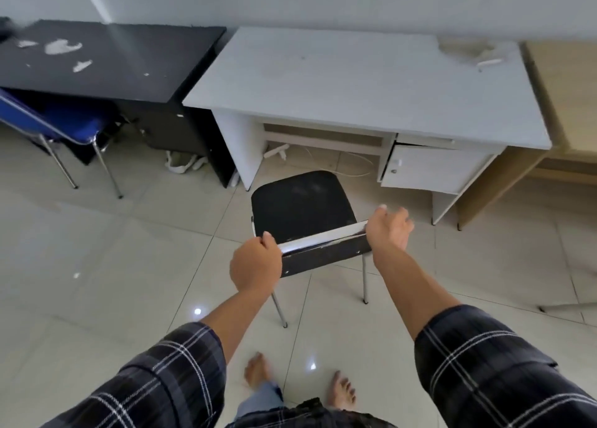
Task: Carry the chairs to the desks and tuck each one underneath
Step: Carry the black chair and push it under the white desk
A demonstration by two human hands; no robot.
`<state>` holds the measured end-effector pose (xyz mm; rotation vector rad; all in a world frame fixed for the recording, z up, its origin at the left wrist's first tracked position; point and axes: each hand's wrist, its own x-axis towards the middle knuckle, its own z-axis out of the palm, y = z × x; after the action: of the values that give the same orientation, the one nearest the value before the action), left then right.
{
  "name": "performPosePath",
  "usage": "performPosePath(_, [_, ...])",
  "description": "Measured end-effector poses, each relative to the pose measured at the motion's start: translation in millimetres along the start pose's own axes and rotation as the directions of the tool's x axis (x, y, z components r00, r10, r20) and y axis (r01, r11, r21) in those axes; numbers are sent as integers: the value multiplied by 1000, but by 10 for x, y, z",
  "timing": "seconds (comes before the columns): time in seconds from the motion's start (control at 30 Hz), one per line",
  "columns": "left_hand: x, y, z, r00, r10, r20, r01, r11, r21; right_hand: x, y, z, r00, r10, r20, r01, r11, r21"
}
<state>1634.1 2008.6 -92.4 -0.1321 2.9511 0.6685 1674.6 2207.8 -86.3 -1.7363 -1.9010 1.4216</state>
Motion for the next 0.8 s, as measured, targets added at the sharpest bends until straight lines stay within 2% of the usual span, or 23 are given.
performPosePath(0.03, [-71,-10,24,992,-128,7,128,984,-122,19,-25,-4,997,71,15,-72,994,86])
performPosePath(0.07, [-131,3,39,953,-298,59,303,915,-267,44,-40,-17,988,148,50,-155,969,191])
performPosePath(0.1, [-164,36,58,864,-469,182,500,761,-414,67,-52,-38,972,210,104,-232,927,296])
performPosePath(0.13, [-169,74,73,755,-549,359,648,540,-536,87,-63,-67,952,250,175,-299,877,375])
performPosePath(0.17, [-161,117,67,665,-521,535,735,332,-591,108,-64,-99,933,259,251,-347,834,429])
performPosePath(0.2, [-151,164,43,605,-430,670,782,165,-601,121,-66,-136,912,260,317,-389,796,463])
performPosePath(0.23, [-128,199,20,576,-342,743,798,36,-602,116,-71,-164,887,275,371,-438,758,484])
performPosePath(0.3, [-69,252,-7,570,-251,783,786,-113,-608,132,-74,-210,833,291,470,-522,693,497])
performPosePath(0.43, [-14,362,55,607,-236,759,710,-268,-652,245,-37,-278,718,344,605,-690,467,553])
performPosePath(0.5, [-1,409,99,608,-290,739,675,-302,-674,310,-19,-312,690,358,629,-720,427,547])
performPosePath(0.63, [50,481,137,606,-364,707,627,-330,-706,378,-29,-349,672,337,659,-725,478,495])
performPosePath(0.8, [89,503,128,597,-432,676,606,-310,-733,362,-54,-365,679,302,669,-706,520,482])
